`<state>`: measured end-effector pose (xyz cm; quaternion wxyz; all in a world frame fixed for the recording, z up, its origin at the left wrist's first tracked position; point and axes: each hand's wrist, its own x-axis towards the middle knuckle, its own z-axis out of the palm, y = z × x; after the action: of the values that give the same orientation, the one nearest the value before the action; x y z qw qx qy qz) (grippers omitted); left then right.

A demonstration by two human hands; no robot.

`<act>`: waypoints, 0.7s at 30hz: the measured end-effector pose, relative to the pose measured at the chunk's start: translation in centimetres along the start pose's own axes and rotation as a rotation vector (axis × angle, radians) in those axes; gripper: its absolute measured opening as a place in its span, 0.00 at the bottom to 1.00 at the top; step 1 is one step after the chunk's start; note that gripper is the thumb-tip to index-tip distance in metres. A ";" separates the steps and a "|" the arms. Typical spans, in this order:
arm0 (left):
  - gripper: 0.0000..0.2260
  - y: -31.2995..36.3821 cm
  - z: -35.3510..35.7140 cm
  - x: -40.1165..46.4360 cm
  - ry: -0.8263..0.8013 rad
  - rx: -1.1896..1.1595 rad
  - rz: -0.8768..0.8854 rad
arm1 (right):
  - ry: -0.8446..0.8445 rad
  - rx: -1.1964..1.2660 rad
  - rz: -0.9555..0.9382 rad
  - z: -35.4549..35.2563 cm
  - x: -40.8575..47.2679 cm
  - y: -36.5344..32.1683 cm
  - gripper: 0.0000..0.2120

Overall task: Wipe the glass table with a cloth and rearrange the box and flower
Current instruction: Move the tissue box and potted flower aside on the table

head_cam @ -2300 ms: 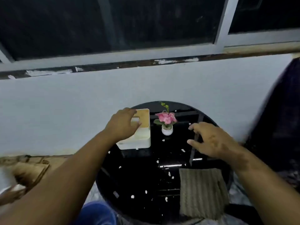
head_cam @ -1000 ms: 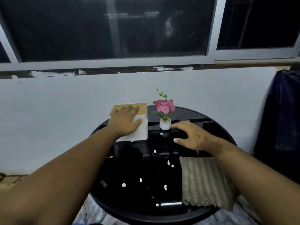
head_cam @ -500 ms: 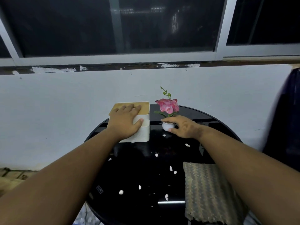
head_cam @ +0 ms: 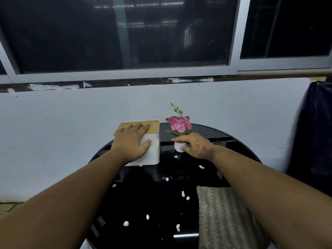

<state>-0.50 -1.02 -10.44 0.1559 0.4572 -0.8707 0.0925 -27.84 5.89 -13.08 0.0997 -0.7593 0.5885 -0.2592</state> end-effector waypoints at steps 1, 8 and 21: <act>0.37 0.0 -0.1 0.0 -0.002 -0.001 0.004 | 0.004 0.008 -0.001 0.0 0.1 0.0 0.21; 0.35 0.0 -0.5 0.4 -0.069 0.005 0.014 | 0.058 0.058 0.009 -0.7 0.2 1.4 0.20; 0.29 -2.5 -1.2 4.6 -0.136 -0.225 0.205 | 0.249 -0.004 0.124 -5.6 3.1 8.1 0.20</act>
<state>-0.70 -5.62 -7.62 0.1363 0.3511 -0.9261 -0.0213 -37.02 1.52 -11.24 0.0400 -0.6836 0.6427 -0.3435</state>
